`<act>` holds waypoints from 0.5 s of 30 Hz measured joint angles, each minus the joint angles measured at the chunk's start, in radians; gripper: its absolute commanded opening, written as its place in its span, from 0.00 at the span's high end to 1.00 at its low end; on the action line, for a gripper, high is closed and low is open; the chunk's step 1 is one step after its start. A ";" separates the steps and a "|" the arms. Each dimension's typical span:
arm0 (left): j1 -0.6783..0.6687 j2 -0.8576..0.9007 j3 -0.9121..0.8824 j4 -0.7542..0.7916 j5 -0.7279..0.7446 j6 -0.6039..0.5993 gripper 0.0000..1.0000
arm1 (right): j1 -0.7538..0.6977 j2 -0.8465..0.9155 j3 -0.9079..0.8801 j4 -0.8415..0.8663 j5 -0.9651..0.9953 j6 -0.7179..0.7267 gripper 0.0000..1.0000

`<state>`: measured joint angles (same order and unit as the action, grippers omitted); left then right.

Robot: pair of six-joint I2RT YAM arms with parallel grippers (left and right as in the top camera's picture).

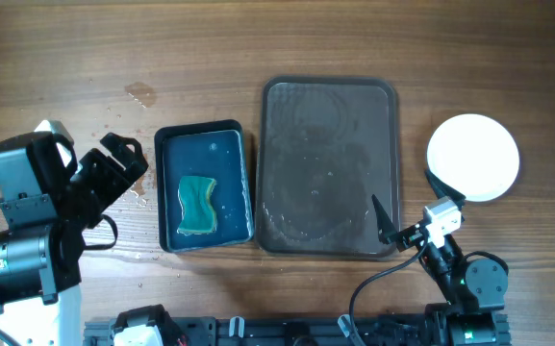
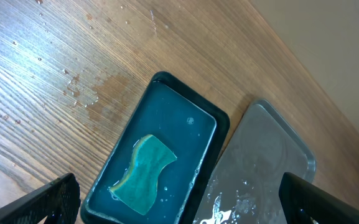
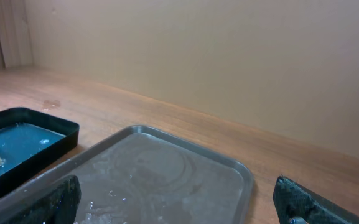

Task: Clean dirty plates on tray and stack at the side

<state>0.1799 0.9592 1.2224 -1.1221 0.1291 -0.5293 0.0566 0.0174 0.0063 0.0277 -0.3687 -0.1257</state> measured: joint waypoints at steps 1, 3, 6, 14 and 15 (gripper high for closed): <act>0.000 0.000 0.000 0.000 0.000 0.000 0.00 | 0.000 0.000 0.000 0.000 0.000 0.000 0.00; 0.000 0.000 0.000 0.000 0.000 0.000 0.00 | 0.000 0.000 0.000 0.000 0.000 0.000 0.00; 0.000 0.000 0.000 0.000 0.000 0.000 0.00 | 0.000 0.000 0.000 0.000 0.000 0.000 0.00; -0.032 -0.046 -0.038 0.007 -0.001 0.000 0.00 | 0.000 0.000 0.000 0.000 0.000 0.000 0.00; -0.040 -0.085 -0.072 0.008 -0.005 0.000 0.00 | 0.000 -0.001 0.000 0.000 0.000 0.000 0.00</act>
<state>0.1398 0.8738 1.1500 -1.1145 0.1238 -0.5293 0.0566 0.0162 0.0063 0.0280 -0.3683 -0.1257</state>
